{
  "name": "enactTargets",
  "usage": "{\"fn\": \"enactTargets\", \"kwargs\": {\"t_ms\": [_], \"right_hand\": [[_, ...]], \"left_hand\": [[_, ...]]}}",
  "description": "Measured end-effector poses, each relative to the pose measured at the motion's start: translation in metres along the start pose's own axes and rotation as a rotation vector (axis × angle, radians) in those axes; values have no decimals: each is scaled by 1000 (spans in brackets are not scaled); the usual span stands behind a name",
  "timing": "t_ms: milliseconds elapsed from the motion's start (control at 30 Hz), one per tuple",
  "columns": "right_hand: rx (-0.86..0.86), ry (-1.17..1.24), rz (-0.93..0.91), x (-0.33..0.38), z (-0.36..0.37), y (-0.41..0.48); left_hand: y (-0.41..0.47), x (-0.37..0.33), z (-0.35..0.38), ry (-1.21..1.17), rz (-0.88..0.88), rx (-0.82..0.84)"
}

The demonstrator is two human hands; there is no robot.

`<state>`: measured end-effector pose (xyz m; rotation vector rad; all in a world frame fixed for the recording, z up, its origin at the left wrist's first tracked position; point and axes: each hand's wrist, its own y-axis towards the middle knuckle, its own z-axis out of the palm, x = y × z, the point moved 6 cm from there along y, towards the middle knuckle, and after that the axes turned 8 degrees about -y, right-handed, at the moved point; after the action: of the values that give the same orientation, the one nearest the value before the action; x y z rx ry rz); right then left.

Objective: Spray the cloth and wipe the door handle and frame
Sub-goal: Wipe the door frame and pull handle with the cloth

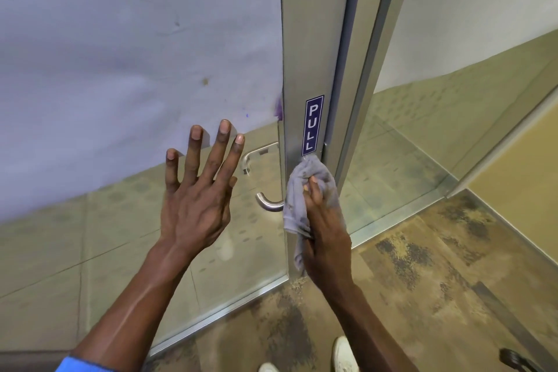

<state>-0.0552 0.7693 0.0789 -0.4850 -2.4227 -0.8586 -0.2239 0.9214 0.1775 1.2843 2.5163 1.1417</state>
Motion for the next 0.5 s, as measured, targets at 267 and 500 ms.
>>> {"fn": "enactTargets", "kwargs": {"t_ms": [267,500], "right_hand": [[107,-86,-183,76,13,-11],[-299,415,416,44,-54,-14]], "left_hand": [[-2,2,6,48,3,14],[-4,2,7,22,-1,79]]}}
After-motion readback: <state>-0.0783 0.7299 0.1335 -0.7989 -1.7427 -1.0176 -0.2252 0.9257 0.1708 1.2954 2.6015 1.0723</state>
